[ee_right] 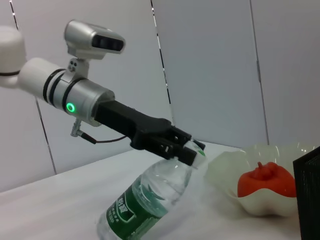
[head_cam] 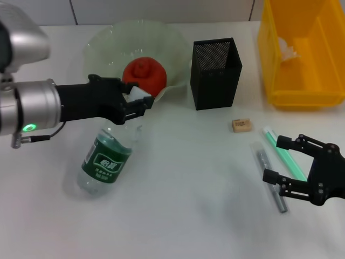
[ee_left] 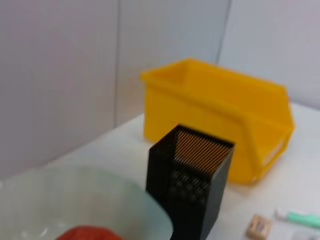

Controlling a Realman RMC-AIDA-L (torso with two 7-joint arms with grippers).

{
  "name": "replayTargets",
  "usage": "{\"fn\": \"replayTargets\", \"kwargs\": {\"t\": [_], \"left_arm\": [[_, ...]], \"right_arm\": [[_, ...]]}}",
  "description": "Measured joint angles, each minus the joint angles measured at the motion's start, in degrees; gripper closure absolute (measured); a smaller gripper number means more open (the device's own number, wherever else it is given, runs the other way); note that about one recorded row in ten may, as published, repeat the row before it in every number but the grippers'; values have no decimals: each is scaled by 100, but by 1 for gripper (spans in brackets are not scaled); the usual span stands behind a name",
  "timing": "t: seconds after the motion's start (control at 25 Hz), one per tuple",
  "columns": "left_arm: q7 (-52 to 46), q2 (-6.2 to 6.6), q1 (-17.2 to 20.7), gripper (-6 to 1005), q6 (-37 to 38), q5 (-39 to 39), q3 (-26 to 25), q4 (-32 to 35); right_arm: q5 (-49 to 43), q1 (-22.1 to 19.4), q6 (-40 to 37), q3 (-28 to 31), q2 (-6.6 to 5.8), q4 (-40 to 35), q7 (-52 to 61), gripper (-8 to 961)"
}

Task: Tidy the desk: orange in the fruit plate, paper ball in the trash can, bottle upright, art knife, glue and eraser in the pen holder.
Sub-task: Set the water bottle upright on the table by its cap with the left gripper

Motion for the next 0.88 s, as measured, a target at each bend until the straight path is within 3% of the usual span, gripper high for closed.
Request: {"fn": "replayTargets", "kwargs": {"t": [0.12,0.4,0.64,0.88], "left_arm": [[575,0,-7,544,180,-390,-218,-266],[2326,8,-129,561,862,-1734,-1103,-1568],[2983,6,-291,565,1110,-2049,-1356,-2231],[3365,-3,-301,566,1271,-2403,-1377,-2416]], "right_arm": [[0,16,-2,0,0,0,4,127],[0,58,-6,-8,0,1,49,126],[0,90,-6,-30,0,12,82,126],[1,113,-6,-54,1,2,138,127]]}}
